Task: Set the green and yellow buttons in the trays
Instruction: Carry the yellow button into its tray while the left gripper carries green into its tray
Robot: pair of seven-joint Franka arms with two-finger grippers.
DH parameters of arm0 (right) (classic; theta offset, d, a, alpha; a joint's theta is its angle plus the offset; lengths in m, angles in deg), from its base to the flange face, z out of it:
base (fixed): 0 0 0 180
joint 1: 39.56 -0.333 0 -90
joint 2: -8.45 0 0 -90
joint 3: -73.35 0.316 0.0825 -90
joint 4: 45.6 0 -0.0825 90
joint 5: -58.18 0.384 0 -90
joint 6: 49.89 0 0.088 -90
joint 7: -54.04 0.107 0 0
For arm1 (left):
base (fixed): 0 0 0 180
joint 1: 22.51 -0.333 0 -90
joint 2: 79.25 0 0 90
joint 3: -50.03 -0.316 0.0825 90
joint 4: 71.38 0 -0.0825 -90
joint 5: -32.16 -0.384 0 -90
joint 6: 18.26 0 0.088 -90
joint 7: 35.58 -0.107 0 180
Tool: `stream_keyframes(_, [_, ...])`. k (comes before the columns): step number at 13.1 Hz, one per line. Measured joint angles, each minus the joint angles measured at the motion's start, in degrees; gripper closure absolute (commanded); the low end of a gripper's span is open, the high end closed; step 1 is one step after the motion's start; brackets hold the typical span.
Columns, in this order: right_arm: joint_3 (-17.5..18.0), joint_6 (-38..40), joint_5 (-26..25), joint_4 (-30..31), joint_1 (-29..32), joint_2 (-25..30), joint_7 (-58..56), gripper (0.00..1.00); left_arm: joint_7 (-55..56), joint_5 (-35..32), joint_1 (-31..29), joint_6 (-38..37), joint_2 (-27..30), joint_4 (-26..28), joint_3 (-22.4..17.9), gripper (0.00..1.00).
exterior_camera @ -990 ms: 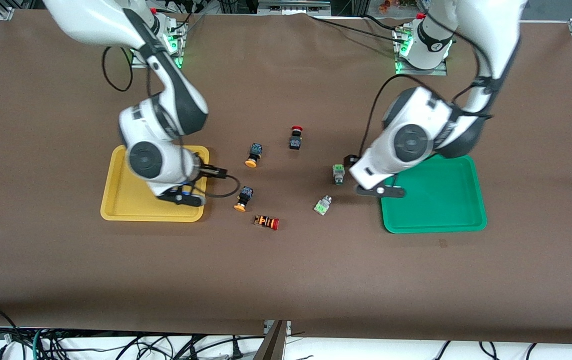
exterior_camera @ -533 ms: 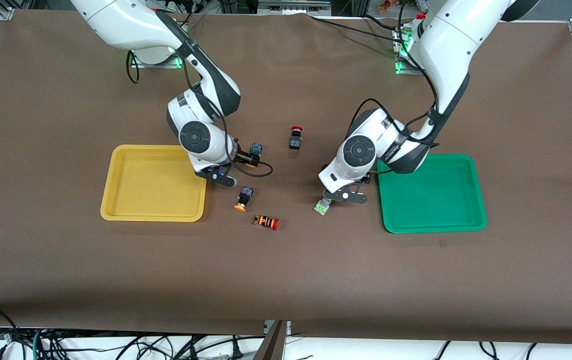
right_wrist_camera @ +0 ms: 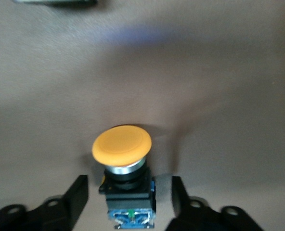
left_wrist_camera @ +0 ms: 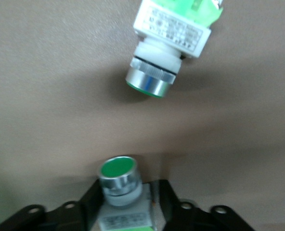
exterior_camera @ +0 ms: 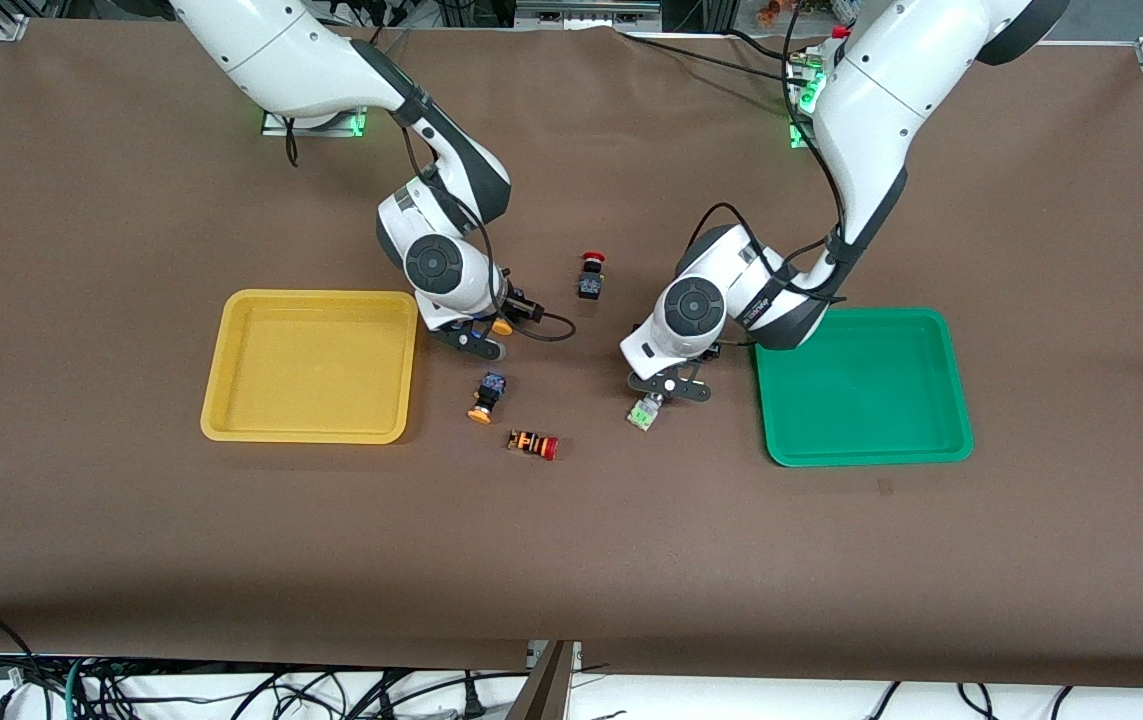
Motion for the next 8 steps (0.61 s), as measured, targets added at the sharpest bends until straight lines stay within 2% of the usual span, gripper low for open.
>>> stream_keyframes(3, [-0.1, 0.7, -0.2, -0.2, 0.5, 1.4, -1.5, 1.0, 0.0, 0.0, -0.7, -5.3, 2.1, -1.7, -0.3, 0.96])
stream_keyframes(5, [-0.6, 9.0, -0.2, -2.2, 3.1, 4.6, -8.7, 1.0, -0.9, -0.1, -2.3, -15.0, 5.8, -4.4, -0.4, 0.95])
stream_keyframes(6, [-1.7, 14.7, -0.2, -3.2, 5.2, 6.8, -14.2, 1.0, -3.3, -0.1, -3.6, -19.7, 7.7, -5.5, -0.5, 0.95])
stream_keyframes(8, [-7.4, 22.0, -0.2, -3.3, 8.3, 10.3, -27.5, 1.0, -11.2, -0.4, -7.8, -25.1, 10.0, -6.6, -1.2, 0.94])
